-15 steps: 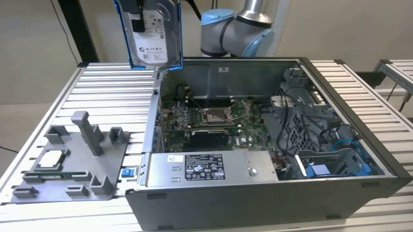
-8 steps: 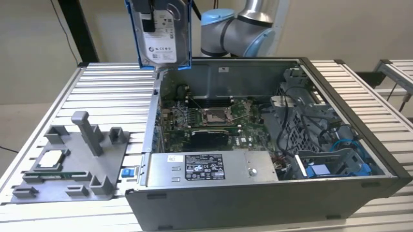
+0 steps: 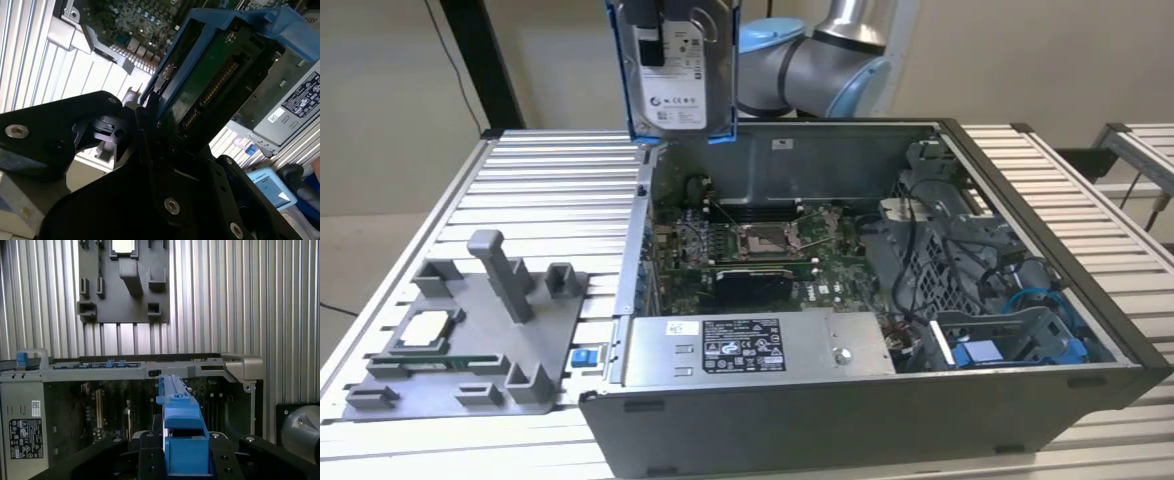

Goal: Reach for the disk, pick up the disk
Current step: 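Pick up the disk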

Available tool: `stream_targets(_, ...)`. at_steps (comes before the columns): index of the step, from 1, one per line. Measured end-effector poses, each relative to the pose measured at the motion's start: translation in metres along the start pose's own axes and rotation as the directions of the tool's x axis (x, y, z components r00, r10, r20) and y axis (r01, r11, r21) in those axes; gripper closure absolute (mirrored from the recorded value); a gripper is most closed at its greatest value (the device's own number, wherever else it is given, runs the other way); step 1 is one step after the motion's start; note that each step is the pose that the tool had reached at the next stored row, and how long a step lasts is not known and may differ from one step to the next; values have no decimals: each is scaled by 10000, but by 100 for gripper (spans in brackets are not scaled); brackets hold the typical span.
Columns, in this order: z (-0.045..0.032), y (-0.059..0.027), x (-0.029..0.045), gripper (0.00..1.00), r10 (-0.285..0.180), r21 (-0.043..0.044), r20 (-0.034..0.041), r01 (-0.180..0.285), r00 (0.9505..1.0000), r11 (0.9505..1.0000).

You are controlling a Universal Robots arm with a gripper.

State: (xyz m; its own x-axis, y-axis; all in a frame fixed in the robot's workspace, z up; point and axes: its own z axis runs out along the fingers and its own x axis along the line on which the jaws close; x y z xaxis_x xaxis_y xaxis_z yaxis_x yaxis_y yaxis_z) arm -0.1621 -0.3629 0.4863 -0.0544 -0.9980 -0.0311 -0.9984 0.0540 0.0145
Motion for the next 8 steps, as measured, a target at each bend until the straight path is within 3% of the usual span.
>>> stream_targets(8,-3,-208,-11,100,0,-1,0,0,10000,10000)
